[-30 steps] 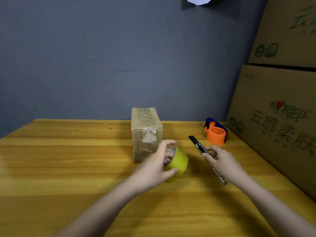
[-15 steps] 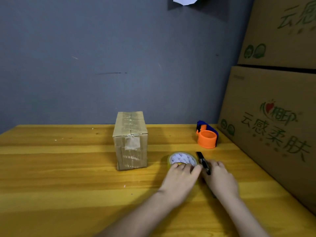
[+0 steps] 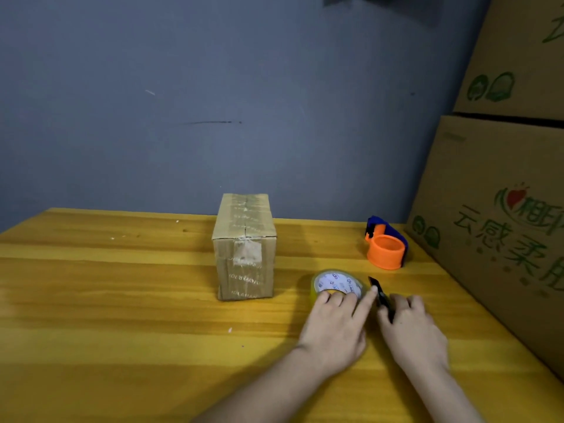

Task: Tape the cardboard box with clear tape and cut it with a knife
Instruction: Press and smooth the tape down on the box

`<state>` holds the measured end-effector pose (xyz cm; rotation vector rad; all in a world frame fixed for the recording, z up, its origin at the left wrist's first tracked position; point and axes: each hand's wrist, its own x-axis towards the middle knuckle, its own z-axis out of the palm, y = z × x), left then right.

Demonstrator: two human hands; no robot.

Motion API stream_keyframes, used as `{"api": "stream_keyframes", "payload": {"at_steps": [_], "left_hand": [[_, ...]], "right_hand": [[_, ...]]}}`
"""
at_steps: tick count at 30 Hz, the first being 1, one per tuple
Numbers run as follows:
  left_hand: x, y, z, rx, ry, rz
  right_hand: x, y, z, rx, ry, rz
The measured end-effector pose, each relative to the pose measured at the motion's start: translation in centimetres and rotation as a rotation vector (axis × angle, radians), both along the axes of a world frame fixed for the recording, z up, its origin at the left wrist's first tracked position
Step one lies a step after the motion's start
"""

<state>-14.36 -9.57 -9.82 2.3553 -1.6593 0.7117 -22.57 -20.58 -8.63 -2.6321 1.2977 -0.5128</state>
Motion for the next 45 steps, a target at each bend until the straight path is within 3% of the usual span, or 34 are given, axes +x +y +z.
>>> {"api": "stream_keyframes", "payload": {"at_steps": [2,6,8,10,13,17,23,31,45], "left_hand": [[0.1,0.7,0.1,-0.017,0.011,0.011],[0.4,4.0,2.1,-0.133,0.031,-0.063],[1.3,6.4,3.7,-0.224,0.002,-0.091],[2.8,8.8,5.3,-0.325,-0.033,-0.08],[5.3,11.8,7.3,-0.493,-0.041,-0.005],[8.5,14.4,8.5,-0.604,0.131,0.194],[12.8,14.2,8.3,-0.519,0.49,0.175],[15.0,13.9,6.4,-0.559,0.653,0.04],[15.4,14.1,6.1,-0.513,0.595,0.026]], "right_hand": [[-0.2,0.0,0.5,-0.046,-0.069,0.011],[-0.6,1.0,2.4,-0.252,-0.386,0.173],[-0.2,3.0,3.6,-0.217,-0.513,0.282],[1.3,5.3,4.2,-0.026,-0.616,0.393],[4.6,8.5,4.7,0.283,-0.585,0.532],[8.8,12.1,4.8,0.808,-0.6,0.59],[11.2,14.7,5.2,0.987,-0.719,0.522],[12.7,15.4,4.4,0.91,-0.844,0.5],[14.1,15.8,2.7,0.657,-0.792,0.302]]}}
